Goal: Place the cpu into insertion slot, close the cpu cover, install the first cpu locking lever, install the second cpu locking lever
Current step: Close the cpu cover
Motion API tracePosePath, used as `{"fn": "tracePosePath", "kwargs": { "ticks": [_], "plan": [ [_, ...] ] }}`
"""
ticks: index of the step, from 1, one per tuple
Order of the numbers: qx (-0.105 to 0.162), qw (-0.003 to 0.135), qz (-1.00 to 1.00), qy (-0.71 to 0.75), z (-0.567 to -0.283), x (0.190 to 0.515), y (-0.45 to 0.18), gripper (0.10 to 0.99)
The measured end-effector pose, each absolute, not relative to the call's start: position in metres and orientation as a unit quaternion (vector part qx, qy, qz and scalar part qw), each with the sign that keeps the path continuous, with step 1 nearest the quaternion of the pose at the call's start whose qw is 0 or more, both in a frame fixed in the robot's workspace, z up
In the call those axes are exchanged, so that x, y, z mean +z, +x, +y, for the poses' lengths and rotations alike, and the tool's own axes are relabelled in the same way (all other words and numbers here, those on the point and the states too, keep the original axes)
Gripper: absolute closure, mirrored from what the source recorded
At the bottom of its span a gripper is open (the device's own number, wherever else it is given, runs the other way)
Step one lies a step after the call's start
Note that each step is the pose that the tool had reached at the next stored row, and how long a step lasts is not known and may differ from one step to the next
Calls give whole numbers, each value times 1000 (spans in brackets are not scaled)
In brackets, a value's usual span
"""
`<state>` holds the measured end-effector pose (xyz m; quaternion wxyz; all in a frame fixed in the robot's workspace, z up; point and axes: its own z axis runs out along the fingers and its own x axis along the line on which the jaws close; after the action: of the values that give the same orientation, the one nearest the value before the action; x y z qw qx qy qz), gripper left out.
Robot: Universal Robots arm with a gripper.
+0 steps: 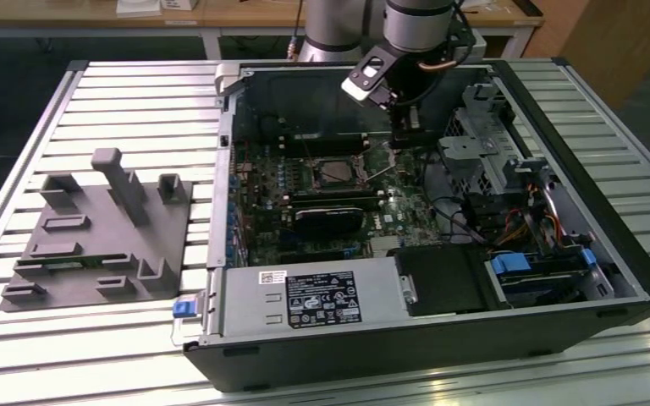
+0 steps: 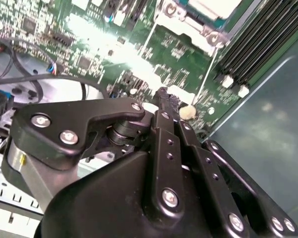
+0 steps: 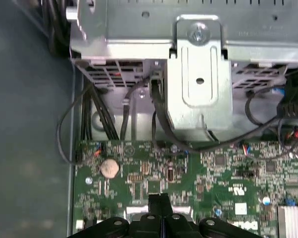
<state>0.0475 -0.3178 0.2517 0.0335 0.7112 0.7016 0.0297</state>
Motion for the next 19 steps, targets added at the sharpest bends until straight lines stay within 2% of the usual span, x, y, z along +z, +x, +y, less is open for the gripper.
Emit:
{"fn": "tracePosePath", "kwargs": {
  "ticks": [19],
  "plan": [
    [28,32,702,711,-318,233,64,980]
  ]
}}
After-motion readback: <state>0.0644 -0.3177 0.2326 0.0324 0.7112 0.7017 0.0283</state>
